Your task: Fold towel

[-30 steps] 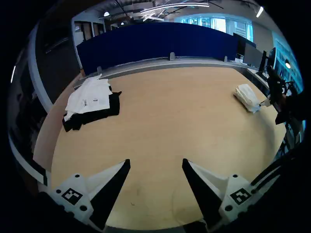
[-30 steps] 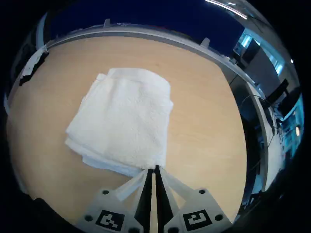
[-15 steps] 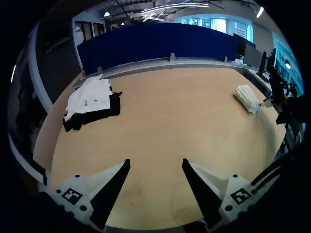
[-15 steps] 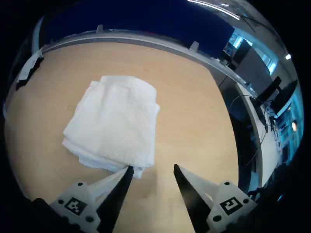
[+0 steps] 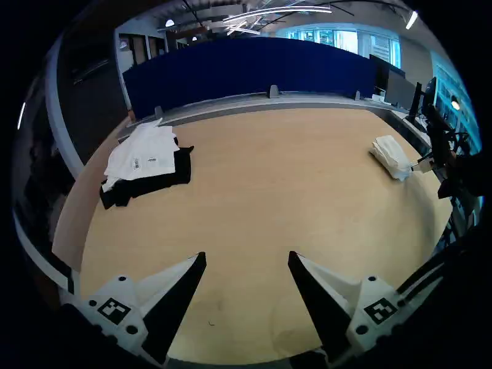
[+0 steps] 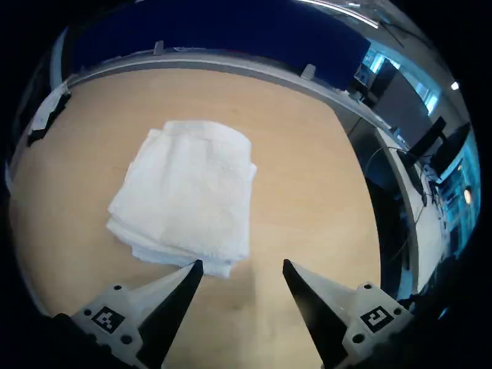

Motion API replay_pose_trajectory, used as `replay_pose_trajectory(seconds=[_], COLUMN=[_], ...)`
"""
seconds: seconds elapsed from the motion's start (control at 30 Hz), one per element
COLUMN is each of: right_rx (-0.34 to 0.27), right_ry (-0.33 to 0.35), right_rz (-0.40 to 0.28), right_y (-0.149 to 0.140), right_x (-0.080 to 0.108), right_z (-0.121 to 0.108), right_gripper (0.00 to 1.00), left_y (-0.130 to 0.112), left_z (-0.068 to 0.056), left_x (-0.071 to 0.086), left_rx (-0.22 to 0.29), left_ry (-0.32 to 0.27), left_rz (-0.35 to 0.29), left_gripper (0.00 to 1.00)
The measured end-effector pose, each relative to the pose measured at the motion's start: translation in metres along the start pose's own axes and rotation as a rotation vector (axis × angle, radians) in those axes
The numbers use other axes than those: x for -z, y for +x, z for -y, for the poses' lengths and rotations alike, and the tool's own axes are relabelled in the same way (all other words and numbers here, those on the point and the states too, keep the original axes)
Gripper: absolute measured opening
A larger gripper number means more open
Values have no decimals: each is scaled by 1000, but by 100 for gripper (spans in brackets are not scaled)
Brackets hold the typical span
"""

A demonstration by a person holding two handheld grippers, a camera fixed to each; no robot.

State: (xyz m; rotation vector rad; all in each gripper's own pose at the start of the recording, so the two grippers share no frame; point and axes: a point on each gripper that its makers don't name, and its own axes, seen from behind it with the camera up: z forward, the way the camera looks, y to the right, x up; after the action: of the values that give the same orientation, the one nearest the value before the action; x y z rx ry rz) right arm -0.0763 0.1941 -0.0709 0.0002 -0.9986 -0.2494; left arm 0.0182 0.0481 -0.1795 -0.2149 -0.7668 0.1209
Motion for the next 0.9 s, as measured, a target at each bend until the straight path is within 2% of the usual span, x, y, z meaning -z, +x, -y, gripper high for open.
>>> replay_pose_trajectory(seconds=[0.27, 0.5, 0.77, 0.9], right_rx=[17, 8, -67, -126], right_ry=[24, 42, 79, 110], right_rz=[-59, -149, -318, -455], right_y=[13, 37, 83, 114], right_x=[17, 40, 76, 105], right_z=[13, 30, 60, 80], right_gripper=[100, 100, 100, 100], left_y=[2, 6, 12, 14], left_z=[0, -1, -3, -3], left_x=[-2, -5, -6, -7], left_rx=[15, 28, 24, 29], left_ry=[-2, -6, -12, -15], left_rz=[-7, -20, -37, -43], left_gripper=[100, 100, 100, 100])
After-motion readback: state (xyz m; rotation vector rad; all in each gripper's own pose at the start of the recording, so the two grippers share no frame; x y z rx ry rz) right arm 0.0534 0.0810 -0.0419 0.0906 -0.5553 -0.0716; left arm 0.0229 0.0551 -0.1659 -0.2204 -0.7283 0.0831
